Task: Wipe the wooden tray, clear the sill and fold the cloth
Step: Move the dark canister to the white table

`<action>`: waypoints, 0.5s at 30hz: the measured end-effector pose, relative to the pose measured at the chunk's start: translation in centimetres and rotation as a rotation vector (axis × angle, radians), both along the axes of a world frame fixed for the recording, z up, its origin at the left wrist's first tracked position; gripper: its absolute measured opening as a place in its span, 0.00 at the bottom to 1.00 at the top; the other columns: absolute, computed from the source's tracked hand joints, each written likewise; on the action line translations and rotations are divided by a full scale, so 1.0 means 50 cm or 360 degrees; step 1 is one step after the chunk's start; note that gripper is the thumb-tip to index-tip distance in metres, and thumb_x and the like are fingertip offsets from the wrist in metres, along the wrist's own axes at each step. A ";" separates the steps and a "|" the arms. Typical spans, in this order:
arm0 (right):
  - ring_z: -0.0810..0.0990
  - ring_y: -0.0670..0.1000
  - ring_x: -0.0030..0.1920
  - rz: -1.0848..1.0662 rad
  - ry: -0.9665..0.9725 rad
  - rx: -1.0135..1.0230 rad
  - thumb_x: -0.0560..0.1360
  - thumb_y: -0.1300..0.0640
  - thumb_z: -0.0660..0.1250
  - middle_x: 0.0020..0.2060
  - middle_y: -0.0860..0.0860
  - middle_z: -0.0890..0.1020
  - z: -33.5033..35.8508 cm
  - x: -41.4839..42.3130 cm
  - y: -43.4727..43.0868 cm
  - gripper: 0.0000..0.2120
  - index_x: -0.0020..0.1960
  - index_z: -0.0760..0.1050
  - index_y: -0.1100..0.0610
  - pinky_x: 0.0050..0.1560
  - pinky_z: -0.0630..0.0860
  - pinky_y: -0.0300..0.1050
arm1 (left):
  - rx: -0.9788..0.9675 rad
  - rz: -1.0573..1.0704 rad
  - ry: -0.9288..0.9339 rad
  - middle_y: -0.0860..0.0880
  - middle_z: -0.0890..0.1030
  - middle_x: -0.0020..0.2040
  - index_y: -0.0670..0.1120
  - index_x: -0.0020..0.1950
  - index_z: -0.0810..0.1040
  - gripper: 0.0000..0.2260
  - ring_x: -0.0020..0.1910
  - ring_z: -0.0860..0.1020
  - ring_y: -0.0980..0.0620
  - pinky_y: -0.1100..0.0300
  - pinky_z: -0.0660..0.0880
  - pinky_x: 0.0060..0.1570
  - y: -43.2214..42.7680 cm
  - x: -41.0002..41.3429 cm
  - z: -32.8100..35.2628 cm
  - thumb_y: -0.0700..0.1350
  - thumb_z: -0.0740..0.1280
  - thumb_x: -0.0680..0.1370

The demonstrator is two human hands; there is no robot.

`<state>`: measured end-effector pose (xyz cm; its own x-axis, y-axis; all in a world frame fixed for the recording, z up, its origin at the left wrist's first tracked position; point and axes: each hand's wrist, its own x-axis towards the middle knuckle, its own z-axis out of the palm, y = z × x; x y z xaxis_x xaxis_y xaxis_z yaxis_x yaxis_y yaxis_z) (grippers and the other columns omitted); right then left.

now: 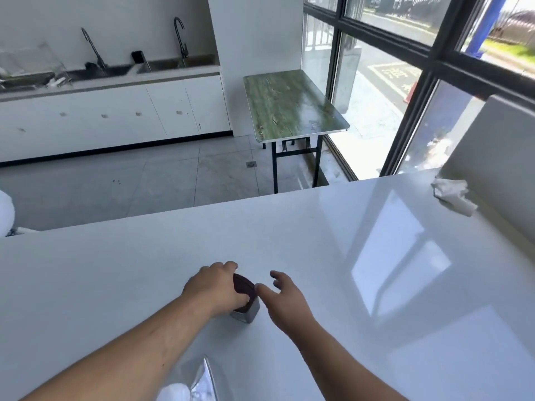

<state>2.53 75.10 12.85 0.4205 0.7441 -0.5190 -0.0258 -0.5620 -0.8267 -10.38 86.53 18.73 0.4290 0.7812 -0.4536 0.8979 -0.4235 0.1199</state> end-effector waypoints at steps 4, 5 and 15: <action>0.67 0.49 0.77 0.0101 -0.0768 0.0041 0.72 0.31 0.66 0.76 0.45 0.72 0.094 0.029 -0.081 0.38 0.78 0.67 0.45 0.71 0.71 0.49 | 0.0045 -0.0176 -0.0268 0.54 0.72 0.78 0.59 0.79 0.66 0.37 0.75 0.70 0.50 0.51 0.74 0.65 -0.038 0.000 0.103 0.66 0.70 0.72; 0.65 0.49 0.77 0.0086 -0.0890 0.0023 0.72 0.31 0.65 0.76 0.45 0.72 0.116 0.035 -0.113 0.38 0.78 0.67 0.45 0.72 0.70 0.49 | 0.0047 -0.0234 -0.0323 0.54 0.72 0.78 0.60 0.79 0.67 0.37 0.74 0.71 0.51 0.51 0.74 0.65 -0.054 0.002 0.125 0.67 0.70 0.71; 0.65 0.51 0.77 -0.0524 -0.1473 -0.0479 0.75 0.32 0.66 0.74 0.46 0.73 0.245 -0.035 -0.653 0.35 0.77 0.68 0.46 0.68 0.71 0.51 | -0.0135 -0.0998 -0.0757 0.55 0.74 0.74 0.60 0.76 0.68 0.32 0.57 0.79 0.52 0.51 0.80 0.52 -0.409 0.057 0.188 0.66 0.70 0.74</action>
<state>0.75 42.46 25.12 0.9106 0.4120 -0.0337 0.3596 -0.8296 -0.4272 -7.53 66.08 28.11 0.9406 0.3005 -0.1581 0.3391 -0.8058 0.4856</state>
